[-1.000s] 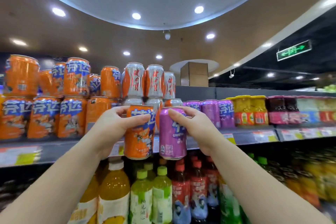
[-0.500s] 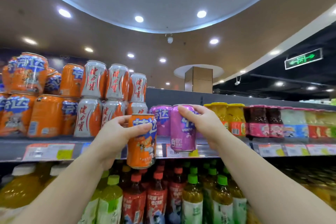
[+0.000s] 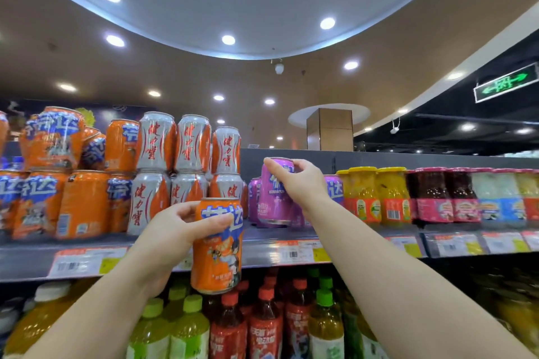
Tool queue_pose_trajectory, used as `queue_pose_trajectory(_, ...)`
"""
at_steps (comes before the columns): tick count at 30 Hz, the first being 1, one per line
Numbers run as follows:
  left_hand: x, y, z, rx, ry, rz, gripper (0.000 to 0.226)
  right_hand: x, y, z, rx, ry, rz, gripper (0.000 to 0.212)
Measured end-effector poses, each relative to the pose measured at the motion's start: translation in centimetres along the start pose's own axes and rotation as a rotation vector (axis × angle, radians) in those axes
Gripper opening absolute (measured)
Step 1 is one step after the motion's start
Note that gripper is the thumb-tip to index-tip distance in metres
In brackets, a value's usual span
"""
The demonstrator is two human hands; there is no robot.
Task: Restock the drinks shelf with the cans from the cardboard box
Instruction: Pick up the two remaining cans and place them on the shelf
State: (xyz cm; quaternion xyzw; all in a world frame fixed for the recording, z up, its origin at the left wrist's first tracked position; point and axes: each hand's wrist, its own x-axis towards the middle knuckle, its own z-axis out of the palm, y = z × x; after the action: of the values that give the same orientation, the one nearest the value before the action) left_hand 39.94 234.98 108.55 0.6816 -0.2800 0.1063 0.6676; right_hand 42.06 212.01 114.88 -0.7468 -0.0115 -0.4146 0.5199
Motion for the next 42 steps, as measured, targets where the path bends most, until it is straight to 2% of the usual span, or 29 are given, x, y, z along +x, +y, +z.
queue_pose_trajectory(12,-0.2,-0.8,-0.4,-0.003,-0.033,-0.054,0.065,-0.5,2.2,1.5,-0.327,0.084,-0.126,0.085)
queue_pose_trajectory(17,-0.6,-1.6,-0.5,0.004,-0.050,-0.082,0.069,-0.5,3.0,0.8,-0.613,0.247,-0.296,0.088)
queue_pose_trajectory(19,-0.7,-1.9,-0.6,0.008,-0.041,-0.098,0.069,-0.3,3.6,0.1,-0.699,0.209,-0.363,0.094)
queue_pose_trajectory(23,-1.0,-2.4,-0.9,0.028,-0.037,-0.107,0.068,0.3,5.1,-1.7,-0.759,-0.047,-0.429,0.108)
queue_pose_trajectory(25,-1.2,-2.4,-0.8,0.033,-0.030,-0.104,0.067,0.7,5.3,-2.3,-0.772,-0.094,-0.444,0.112)
queue_pose_trajectory(35,-1.9,-2.5,0.3,0.021,-0.018,-0.113,0.065,0.2,5.2,-1.0,-0.868,0.069,-0.475,0.108)
queue_pose_trajectory(42,-2.5,-2.2,0.5,0.009,0.036,-0.115,0.060,0.3,5.2,-1.0,-0.919,0.055,-0.434,0.117)
